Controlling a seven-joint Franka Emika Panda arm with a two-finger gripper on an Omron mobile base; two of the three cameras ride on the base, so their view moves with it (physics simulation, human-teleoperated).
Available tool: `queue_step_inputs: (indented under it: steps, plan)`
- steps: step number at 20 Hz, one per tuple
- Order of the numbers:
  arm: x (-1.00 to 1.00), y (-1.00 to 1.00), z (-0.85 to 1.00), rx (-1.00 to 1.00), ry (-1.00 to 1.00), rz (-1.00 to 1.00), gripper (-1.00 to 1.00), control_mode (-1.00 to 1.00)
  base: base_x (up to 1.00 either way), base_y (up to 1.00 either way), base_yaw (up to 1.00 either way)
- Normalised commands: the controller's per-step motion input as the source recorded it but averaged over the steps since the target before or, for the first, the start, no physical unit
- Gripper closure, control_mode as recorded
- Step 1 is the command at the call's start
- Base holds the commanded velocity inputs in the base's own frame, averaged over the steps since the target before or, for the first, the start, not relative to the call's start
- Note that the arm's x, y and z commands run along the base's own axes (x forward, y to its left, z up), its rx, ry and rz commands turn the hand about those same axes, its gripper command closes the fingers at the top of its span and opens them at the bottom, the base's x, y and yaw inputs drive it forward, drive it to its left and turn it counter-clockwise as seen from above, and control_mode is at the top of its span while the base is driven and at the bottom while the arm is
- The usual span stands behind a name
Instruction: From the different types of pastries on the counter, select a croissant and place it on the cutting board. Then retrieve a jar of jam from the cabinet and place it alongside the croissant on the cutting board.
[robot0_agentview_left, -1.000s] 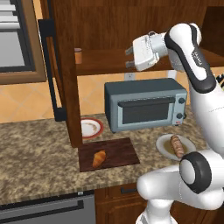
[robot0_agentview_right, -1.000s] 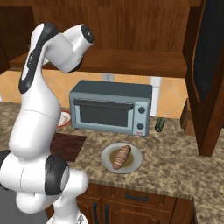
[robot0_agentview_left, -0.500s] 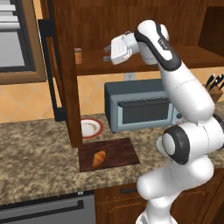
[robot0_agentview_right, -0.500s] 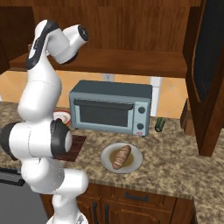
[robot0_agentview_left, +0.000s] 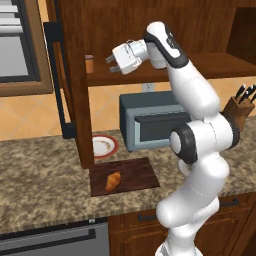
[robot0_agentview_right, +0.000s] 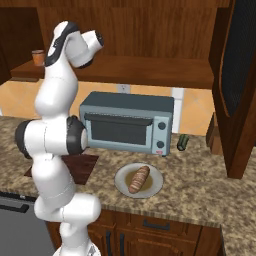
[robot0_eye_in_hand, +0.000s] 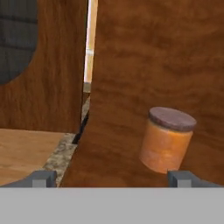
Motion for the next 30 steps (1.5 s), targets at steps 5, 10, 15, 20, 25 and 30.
queue_step_inputs:
  steps: [5, 10, 15, 20, 25, 30]
  plan:
    - [0.54, 0.38, -0.01, 0.0, 0.0, 0.03, -1.0, -1.0, 0.0, 0.0, 0.0]
    - [0.45, 0.18, 0.0, 0.0, 0.0, 0.0, -1.0, -1.0, 0.0, 0.0, 0.0]
    - [0.37, 0.18, 0.0, 0.01, 0.04, 0.01, -1.0, -1.0, 0.0, 0.0, 0.0]
    - [0.31, 0.22, 0.0, 0.04, 0.16, 0.09, -1.0, -1.0, 0.0, 0.0, 0.0]
    - [0.39, 0.22, 0.0, 0.05, 0.14, 0.1, -1.0, -1.0, 0.0, 0.0, 0.0]
    - [0.11, 0.0, -0.13, 0.03, 0.01, 0.24, -1.0, -1.0, 0.0, 0.0, 0.0]
